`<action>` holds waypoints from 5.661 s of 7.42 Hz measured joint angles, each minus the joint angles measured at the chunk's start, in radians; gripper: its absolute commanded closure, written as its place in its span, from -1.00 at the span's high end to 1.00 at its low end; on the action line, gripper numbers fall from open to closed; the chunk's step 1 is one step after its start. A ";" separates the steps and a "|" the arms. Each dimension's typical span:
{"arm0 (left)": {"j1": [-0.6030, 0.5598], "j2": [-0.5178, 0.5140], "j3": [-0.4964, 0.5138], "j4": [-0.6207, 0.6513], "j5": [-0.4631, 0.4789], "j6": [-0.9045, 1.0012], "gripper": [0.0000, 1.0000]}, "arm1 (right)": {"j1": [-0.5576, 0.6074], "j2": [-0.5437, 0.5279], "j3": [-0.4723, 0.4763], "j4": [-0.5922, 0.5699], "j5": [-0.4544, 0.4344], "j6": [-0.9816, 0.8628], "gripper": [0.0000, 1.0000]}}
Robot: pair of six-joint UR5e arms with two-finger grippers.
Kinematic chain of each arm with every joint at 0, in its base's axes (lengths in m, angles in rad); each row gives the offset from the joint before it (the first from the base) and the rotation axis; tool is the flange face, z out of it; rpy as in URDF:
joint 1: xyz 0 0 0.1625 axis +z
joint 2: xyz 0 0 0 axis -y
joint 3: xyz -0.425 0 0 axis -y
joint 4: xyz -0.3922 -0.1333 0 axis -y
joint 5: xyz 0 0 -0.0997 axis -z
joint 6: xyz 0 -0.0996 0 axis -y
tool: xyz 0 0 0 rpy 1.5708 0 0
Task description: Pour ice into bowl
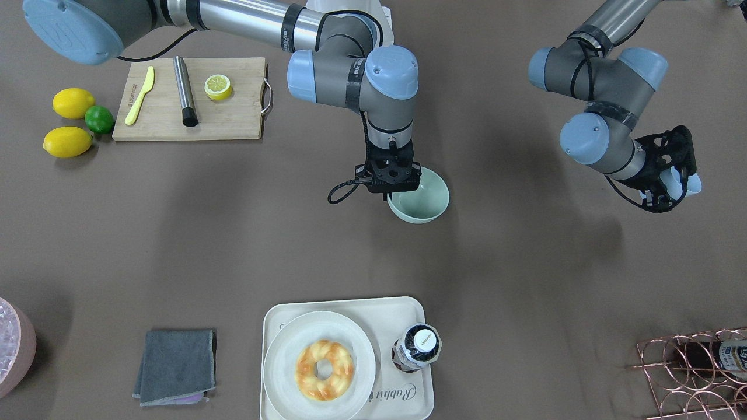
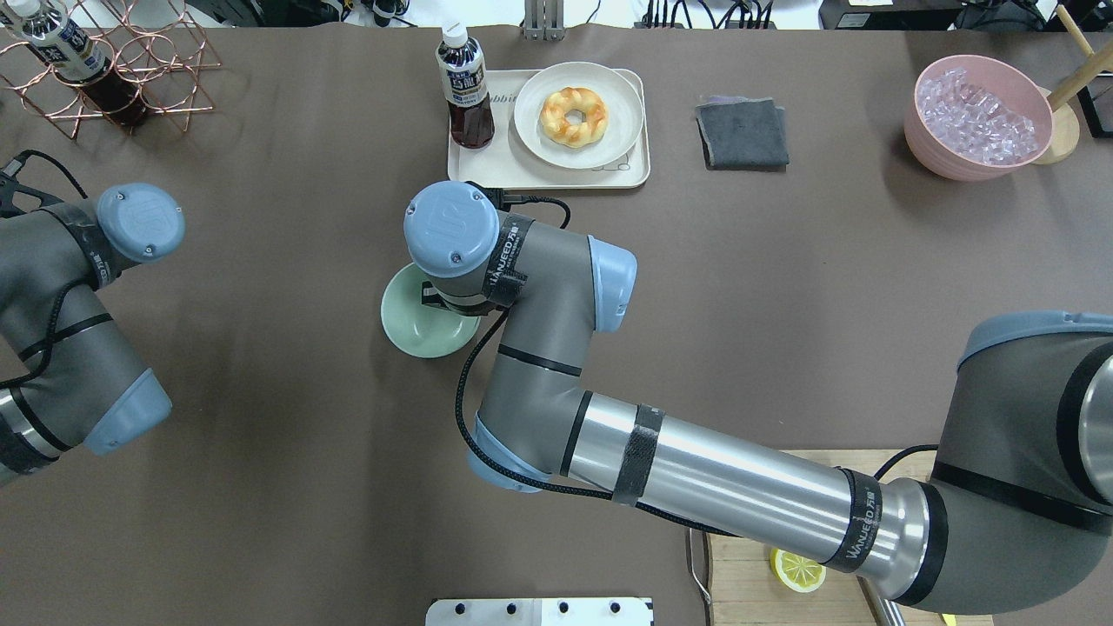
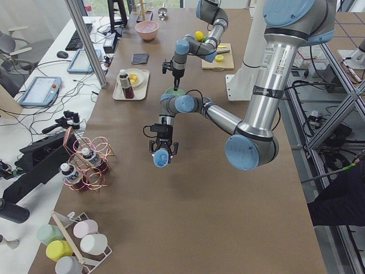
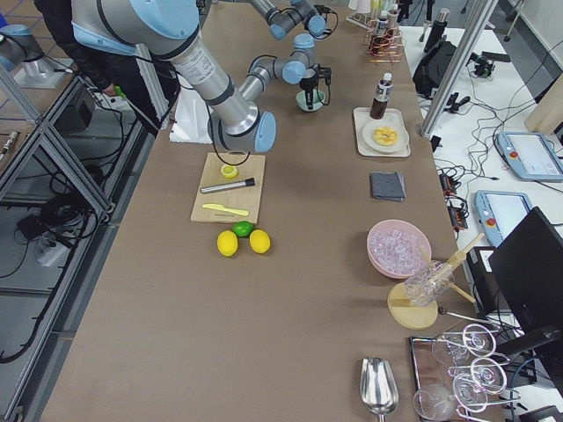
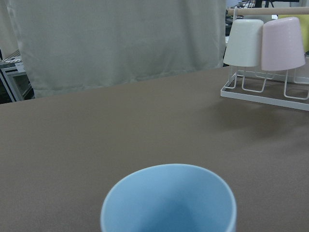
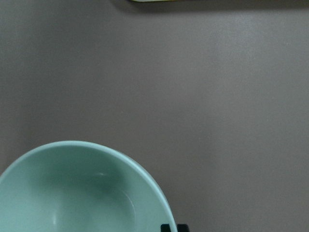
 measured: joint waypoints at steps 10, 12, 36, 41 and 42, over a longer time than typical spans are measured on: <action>0.014 -0.174 -0.037 0.146 -0.024 0.018 0.35 | 0.255 -0.092 0.214 -0.176 0.193 -0.196 0.94; 0.026 -0.239 -0.057 0.182 -0.042 0.020 0.35 | 0.397 -0.189 0.309 -0.244 0.316 -0.425 0.91; 0.197 -0.532 0.161 -0.690 -0.362 -0.353 0.35 | 1.025 -0.968 0.430 -0.186 0.522 -1.138 0.98; 0.160 -0.407 0.161 -0.934 -0.452 -0.451 0.35 | 1.029 -0.969 0.435 -0.186 0.521 -1.128 0.98; 0.162 -0.401 0.158 -0.950 -0.452 -0.479 0.35 | 1.032 -0.973 0.441 -0.187 0.522 -1.127 0.98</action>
